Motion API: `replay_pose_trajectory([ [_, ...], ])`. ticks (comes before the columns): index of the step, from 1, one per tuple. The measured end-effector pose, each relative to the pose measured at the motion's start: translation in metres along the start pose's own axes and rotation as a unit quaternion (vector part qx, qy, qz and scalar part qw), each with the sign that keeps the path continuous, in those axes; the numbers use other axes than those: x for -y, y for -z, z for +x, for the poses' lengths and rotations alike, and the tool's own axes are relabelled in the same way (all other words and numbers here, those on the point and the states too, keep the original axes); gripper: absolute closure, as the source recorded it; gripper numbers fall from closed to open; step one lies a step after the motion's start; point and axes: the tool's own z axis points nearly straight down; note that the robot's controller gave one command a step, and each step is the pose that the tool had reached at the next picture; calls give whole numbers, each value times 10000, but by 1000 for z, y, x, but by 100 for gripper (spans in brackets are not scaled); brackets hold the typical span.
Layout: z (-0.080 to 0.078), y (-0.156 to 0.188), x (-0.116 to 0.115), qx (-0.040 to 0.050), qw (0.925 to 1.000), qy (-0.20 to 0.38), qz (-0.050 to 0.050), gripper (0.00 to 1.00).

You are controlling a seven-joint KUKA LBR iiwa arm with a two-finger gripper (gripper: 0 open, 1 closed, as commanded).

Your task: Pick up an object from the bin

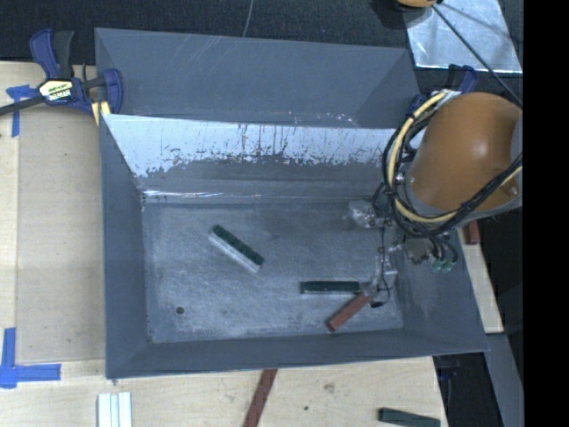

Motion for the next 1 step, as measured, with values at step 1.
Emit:
replay_pose_trajectory([
  [1,-9,-67,12,-8,9994,-338,-3,0],
])
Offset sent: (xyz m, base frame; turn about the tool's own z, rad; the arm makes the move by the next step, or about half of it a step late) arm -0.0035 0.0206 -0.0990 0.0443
